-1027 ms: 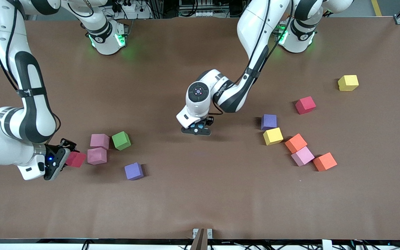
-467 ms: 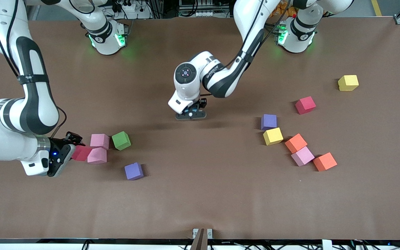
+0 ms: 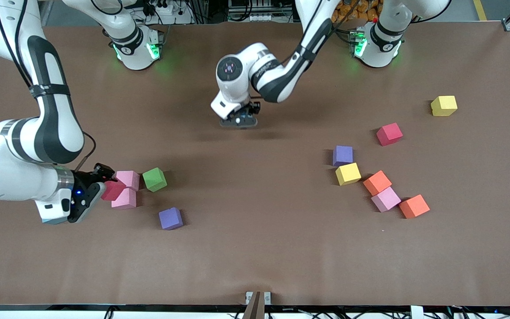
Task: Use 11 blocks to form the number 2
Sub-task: 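Carry the cyan cube up the table and set it down with the left gripper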
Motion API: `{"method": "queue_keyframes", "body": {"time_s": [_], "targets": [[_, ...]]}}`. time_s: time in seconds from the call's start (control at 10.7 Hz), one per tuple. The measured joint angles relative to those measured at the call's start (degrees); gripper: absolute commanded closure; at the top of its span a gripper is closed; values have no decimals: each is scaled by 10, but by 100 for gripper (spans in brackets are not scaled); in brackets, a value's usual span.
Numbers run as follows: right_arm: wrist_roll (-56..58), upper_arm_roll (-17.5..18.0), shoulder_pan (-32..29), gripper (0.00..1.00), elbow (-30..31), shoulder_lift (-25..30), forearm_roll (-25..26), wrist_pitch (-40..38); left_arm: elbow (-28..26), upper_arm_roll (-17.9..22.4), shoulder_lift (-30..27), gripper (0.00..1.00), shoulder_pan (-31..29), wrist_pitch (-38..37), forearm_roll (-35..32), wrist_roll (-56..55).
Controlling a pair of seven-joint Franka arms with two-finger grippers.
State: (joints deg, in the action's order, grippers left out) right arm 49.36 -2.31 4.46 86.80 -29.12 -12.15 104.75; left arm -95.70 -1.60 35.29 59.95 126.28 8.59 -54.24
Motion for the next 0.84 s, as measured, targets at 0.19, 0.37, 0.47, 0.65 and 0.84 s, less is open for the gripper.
{"method": "queue_keyframes", "body": {"time_s": [0.19,0.37,0.47,0.65,0.84], "targets": [[-43,0,18,82,15,11,0,0,-74,-32,-41,81,3,30,0,-19],[-55,1,30,82,26,18,0,1,-150,-52,-77,81,4,76,0,-27],[-56,1,33,82,31,18,0,3,-189,-60,-91,81,3,109,0,-38],[-64,1,45,81,48,20,0,16,-233,-73,-104,81,3,138,0,-57],[-103,2,70,81,85,32,0,43,-259,-82,-106,78,3,168,0,-65]]}}
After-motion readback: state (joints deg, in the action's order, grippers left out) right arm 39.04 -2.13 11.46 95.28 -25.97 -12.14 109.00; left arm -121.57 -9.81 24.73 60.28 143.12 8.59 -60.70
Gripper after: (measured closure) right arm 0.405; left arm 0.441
